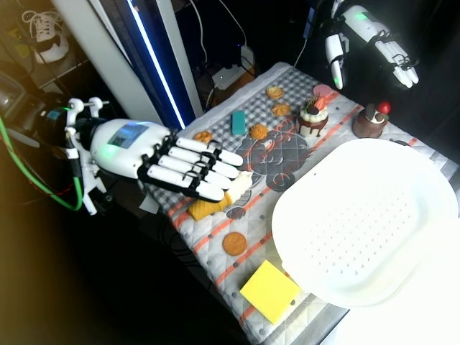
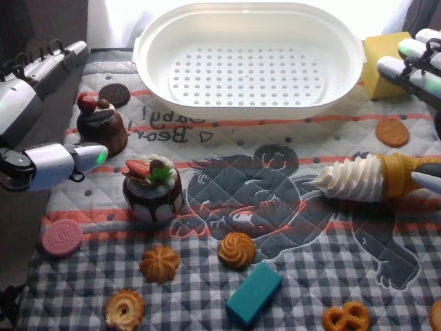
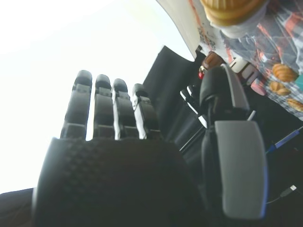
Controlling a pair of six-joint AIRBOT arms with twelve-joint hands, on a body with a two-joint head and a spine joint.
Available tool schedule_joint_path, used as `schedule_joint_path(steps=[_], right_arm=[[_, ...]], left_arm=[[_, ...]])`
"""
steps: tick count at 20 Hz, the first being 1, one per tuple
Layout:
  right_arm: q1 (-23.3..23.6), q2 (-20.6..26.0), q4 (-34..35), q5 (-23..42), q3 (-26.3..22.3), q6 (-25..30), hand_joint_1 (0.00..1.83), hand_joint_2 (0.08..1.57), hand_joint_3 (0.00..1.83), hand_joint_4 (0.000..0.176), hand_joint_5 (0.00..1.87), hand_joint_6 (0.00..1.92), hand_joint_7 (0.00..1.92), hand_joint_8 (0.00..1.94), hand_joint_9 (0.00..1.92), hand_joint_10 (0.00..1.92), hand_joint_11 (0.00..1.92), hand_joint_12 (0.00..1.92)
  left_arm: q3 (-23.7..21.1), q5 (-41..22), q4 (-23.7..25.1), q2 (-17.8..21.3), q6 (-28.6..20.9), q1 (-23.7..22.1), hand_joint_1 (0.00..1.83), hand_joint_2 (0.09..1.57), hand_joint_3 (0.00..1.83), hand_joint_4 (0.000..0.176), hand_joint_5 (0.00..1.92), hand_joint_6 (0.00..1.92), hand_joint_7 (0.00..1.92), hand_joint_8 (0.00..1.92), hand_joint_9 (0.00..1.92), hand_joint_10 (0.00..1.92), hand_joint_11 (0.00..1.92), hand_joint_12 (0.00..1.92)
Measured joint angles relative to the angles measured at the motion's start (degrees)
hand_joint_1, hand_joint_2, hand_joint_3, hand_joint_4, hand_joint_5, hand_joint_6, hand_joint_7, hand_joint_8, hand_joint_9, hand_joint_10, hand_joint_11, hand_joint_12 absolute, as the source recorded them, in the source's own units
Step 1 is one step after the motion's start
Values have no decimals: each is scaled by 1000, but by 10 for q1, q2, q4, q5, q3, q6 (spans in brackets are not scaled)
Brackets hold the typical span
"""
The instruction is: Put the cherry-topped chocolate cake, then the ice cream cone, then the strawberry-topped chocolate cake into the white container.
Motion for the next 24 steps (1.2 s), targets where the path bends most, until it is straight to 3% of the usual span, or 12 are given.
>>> schedule_joint_path(steps=[2,4,8,10,13,17,19,20,21,22,23,24], right_arm=[[0,0,0,0,0,0,518,1182,0,48,0,0,0,0,0,0,0,5],[0,0,0,0,0,0,523,1178,0,68,0,0,0,0,0,0,0,0],[0,-1,-1,1,0,2,548,1182,0,35,0,0,0,0,0,0,0,0],[-3,-2,0,1,0,4,514,1182,0,26,0,0,0,0,0,0,35,18],[-4,-2,0,2,1,9,501,1174,0,38,0,0,0,0,0,0,0,6],[-6,-2,-1,1,1,13,497,1164,0,25,0,0,0,0,0,0,0,0],[-7,-2,-1,2,1,14,477,1169,0,34,0,0,0,0,0,0,0,0],[-7,-2,0,2,1,14,481,1173,0,34,0,0,0,0,0,0,0,0],[-7,-2,0,1,1,14,501,1172,0,28,0,0,0,0,0,0,19,9],[-9,-2,0,3,1,15,470,1170,0,28,0,0,0,0,0,0,3,2],[-9,-2,-1,2,1,15,468,1160,0,39,0,0,0,0,0,0,0,0],[-9,-2,0,1,1,15,475,1161,0,40,0,0,0,0,0,0,0,0]], left_arm=[[-1,-3,4,0,0,0,842,1143,0,115,6,1,0,0,0,0,0,645],[0,-3,3,0,0,0,826,1147,0,100,13,1,0,0,0,0,0,754],[45,41,-21,-24,-1,-26,936,1143,0,48,41,5,0,0,4,1,0,790],[72,70,-35,-40,0,-40,883,1128,0,43,66,6,0,0,7,2,0,733],[100,115,-54,-57,6,-54,950,1129,0,84,46,0,0,0,0,0,0,729],[120,154,-78,-84,67,-75,1019,1081,0,55,101,3,0,0,42,6,0,997],[133,175,-91,-102,108,-89,1024,1082,0,87,96,2,0,0,36,17,0,1009],[138,178,-97,-107,124,-95,1054,1099,2,63,143,6,194,23,205,69,0,1187],[145,183,-108,-113,153,-104,1178,1092,0,0,283,6,404,115,290,901,159,1723],[150,182,-118,-119,181,-111,1210,1085,0,0,389,11,499,369,410,1309,370,1879],[151,177,-125,-122,198,-115,1286,1072,0,0,606,119,463,1091,536,1629,607,1913],[153,173,-126,-124,208,-116,1317,1174,16,0,573,536,699,1353,676,1863,805,1919]])
